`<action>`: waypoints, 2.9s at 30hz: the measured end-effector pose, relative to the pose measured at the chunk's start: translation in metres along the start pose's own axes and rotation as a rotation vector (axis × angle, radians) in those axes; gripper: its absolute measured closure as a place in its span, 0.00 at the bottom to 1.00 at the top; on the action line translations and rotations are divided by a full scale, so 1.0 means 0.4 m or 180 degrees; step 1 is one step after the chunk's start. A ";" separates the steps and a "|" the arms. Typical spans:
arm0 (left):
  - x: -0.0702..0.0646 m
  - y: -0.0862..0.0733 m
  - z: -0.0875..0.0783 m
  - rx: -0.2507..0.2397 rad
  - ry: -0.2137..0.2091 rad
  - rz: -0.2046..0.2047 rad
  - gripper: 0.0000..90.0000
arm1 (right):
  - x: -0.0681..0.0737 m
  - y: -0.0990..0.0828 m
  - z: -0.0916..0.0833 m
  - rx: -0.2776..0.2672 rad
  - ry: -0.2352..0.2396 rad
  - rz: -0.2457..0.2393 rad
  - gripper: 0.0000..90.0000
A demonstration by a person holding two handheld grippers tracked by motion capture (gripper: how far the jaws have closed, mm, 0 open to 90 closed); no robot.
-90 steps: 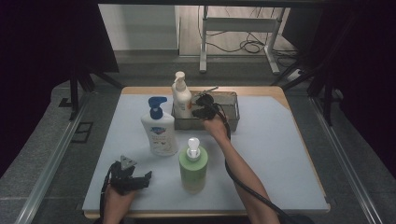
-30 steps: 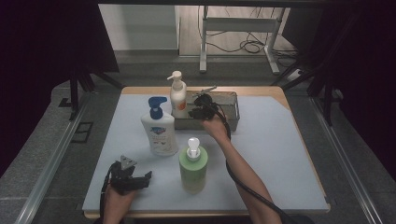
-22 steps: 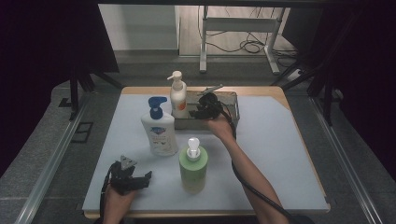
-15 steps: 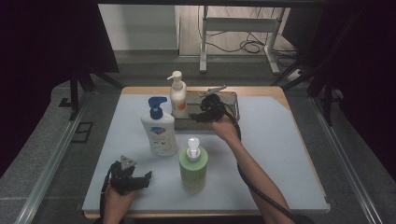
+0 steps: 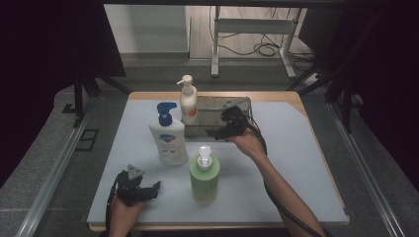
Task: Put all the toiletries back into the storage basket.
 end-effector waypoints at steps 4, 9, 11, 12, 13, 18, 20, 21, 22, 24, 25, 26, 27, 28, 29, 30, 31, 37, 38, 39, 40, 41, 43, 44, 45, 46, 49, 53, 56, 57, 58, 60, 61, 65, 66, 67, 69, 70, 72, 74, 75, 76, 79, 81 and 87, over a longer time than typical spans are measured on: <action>0.000 0.000 0.000 0.0002 0.0004 0.0001 0.13 | 0.014 -0.017 -0.022 0.0033 0.0052 -0.0059 0.12; 0.000 0.000 0.000 0.0001 0.0003 0.0001 0.13 | 0.025 -0.039 -0.045 0.0038 0.0069 -0.0170 0.07; 0.000 0.000 0.000 0.0001 0.0003 0.0001 0.13 | 0.029 -0.047 -0.053 0.0041 0.0089 -0.0214 0.05; 0.000 0.000 0.000 0.0000 0.0004 0.0000 0.13 | 0.032 -0.052 -0.057 0.0043 0.0098 -0.0241 0.04; 0.000 0.000 0.000 0.0001 0.0005 0.0001 0.13 | 0.035 -0.058 -0.061 0.0043 0.0115 -0.0267 0.03; 0.000 0.000 0.000 -0.0001 0.0005 0.0000 0.13 | 0.045 -0.090 -0.082 0.0064 0.0155 -0.0315 0.00; 0.000 0.000 0.000 -0.0001 0.0004 0.0000 0.13 | 0.047 -0.099 -0.091 0.0055 0.0170 -0.0308 0.00; 0.000 0.000 0.000 -0.0001 0.0005 0.0000 0.13 | 0.047 -0.104 -0.097 0.0052 0.0171 -0.0293 0.00; 0.000 0.000 0.000 -0.0001 0.0005 0.0001 0.13 | 0.048 -0.109 -0.102 0.0042 0.0187 -0.0284 0.00; 0.000 0.000 0.000 -0.0001 0.0005 -0.0001 0.13 | 0.048 -0.119 -0.114 0.0029 0.0207 -0.0245 0.00; 0.000 0.000 0.000 -0.0001 0.0005 -0.0001 0.13 | 0.049 -0.125 -0.119 0.0034 0.0229 -0.0238 0.00; 0.000 0.000 0.000 -0.0001 0.0006 0.0000 0.13 | 0.051 -0.131 -0.125 0.0036 0.0253 -0.0234 0.00; 0.000 0.000 0.000 -0.0002 0.0006 -0.0001 0.13 | 0.053 -0.138 -0.130 0.0036 0.0263 -0.0232 0.00; 0.000 0.000 0.000 -0.0001 0.0006 0.0000 0.13 | 0.056 -0.145 -0.135 0.0041 0.0280 -0.0221 0.00; 0.000 0.000 0.000 -0.0001 0.0006 0.0000 0.13 | 0.059 -0.152 -0.139 0.0043 0.0303 -0.0239 0.00; 0.000 0.000 0.000 -0.0002 0.0007 0.0000 0.13 | 0.063 -0.158 -0.143 0.0036 0.0323 -0.0237 0.00; 0.000 0.000 0.000 -0.0001 0.0007 0.0000 0.13 | 0.067 -0.164 -0.148 0.0033 0.0340 -0.0237 0.00; 0.000 0.000 0.000 -0.0003 0.0009 -0.0002 0.13 | 0.091 -0.194 -0.172 0.0008 0.0416 -0.0308 0.00; 0.000 0.000 0.000 -0.0002 0.0009 0.0000 0.13 | 0.096 -0.197 -0.177 0.0003 0.0435 -0.0310 0.00; 0.000 0.000 0.000 -0.0002 0.0009 -0.0001 0.13 | 0.101 -0.200 -0.182 -0.0007 0.0452 -0.0316 0.00; 0.000 0.000 0.000 -0.0002 0.0010 0.0003 0.13 | 0.106 -0.202 -0.186 -0.0017 0.0465 -0.0334 0.00; 0.000 0.000 0.000 -0.0003 0.0006 0.0008 0.13 | 0.111 -0.203 -0.191 -0.0037 0.0475 -0.0342 0.00; 0.000 0.000 0.000 -0.0003 0.0009 0.0008 0.13 | 0.116 -0.206 -0.201 -0.0052 0.0460 -0.0339 0.00; 0.000 0.000 0.000 -0.0004 0.0006 0.0008 0.13 | 0.120 -0.207 -0.206 -0.0071 0.0457 -0.0325 0.00; 0.000 0.000 0.000 -0.0005 0.0009 0.0008 0.13 | 0.126 -0.209 -0.210 -0.0082 0.0478 -0.0326 0.00; 0.000 0.000 0.000 -0.0003 0.0006 0.0007 0.13 | 0.131 -0.211 -0.214 -0.0077 0.0487 -0.0322 0.00; 0.000 0.000 0.000 0.0000 0.0007 0.0008 0.13 | 0.154 -0.214 -0.225 -0.0088 0.0554 -0.0331 0.00; 0.000 0.000 0.000 0.0000 0.0008 0.0008 0.13 | 0.193 -0.213 -0.233 -0.0074 0.0677 -0.0400 0.00; 0.000 0.000 0.000 -0.0001 0.0011 0.0008 0.13 | 0.226 -0.208 -0.234 -0.0052 0.0785 -0.0433 0.00; -0.001 0.000 0.000 -0.0001 0.0011 -0.0002 0.13 | 0.236 -0.207 -0.233 -0.0046 0.0817 -0.0454 0.00; 0.000 0.000 -0.001 -0.0001 0.0012 0.0002 0.13 | 0.246 -0.206 -0.232 -0.0034 0.0843 -0.0456 0.00; 0.000 0.000 -0.001 -0.0001 0.0011 0.0008 0.13 | 0.263 -0.203 -0.228 -0.0024 0.0891 -0.0470 0.00; 0.000 0.000 -0.001 0.0000 0.0014 -0.0001 0.13 | 0.271 -0.201 -0.225 -0.0031 0.0908 -0.0480 0.00; 0.000 0.000 -0.001 0.0002 0.0011 0.0001 0.13 | 0.298 -0.192 -0.213 -0.0065 0.0974 -0.0504 0.01; 0.000 0.000 -0.001 0.0003 0.0010 0.0001 0.13 | 0.302 -0.190 -0.210 -0.0072 0.0977 -0.0511 0.01; 0.000 -0.001 -0.001 0.0006 0.0011 0.0001 0.13 | 0.307 -0.187 -0.207 -0.0073 0.0979 -0.0524 0.01; 0.000 -0.001 -0.001 0.0006 0.0010 0.0002 0.13 | 0.317 -0.181 -0.200 -0.0084 0.0981 -0.0565 0.02; 0.000 -0.001 -0.001 0.0007 0.0009 0.0001 0.13 | 0.323 -0.178 -0.196 -0.0095 0.0989 -0.0567 0.02; 0.000 -0.001 -0.001 0.0006 0.0010 0.0001 0.13 | 0.330 -0.172 -0.191 -0.0114 0.1005 -0.0576 0.03; 0.000 -0.001 -0.001 0.0007 0.0008 0.0001 0.13 | 0.338 -0.168 -0.186 -0.0117 0.1007 -0.0597 0.03; 0.000 0.000 -0.001 0.0007 0.0008 0.0001 0.13 | 0.340 -0.167 -0.183 -0.0118 0.1001 -0.0611 0.03; 0.000 -0.001 -0.001 0.0007 0.0008 0.0000 0.13 | 0.344 -0.164 -0.179 -0.0120 0.1003 -0.0630 0.03; 0.000 0.000 -0.001 0.0007 0.0008 0.0001 0.13 | 0.353 -0.158 -0.171 -0.0128 0.1020 -0.0631 0.04; 0.000 0.000 -0.001 0.0007 0.0007 0.0000 0.13 | 0.357 -0.154 -0.164 -0.0147 0.1030 -0.0653 0.04; 0.000 0.000 -0.001 0.0006 0.0008 0.0001 0.13 | 0.368 -0.142 -0.149 -0.0181 0.1017 -0.0680 0.06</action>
Point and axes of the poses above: each handheld gripper's, and its own axes: z roughly forward along the jaws, y roughly out of its top, x roughly to its left, the point moved 7 cm from there along z, roughly forward along the jaws, and after that the axes turned 7 degrees about -x, right-handed, at the moved point
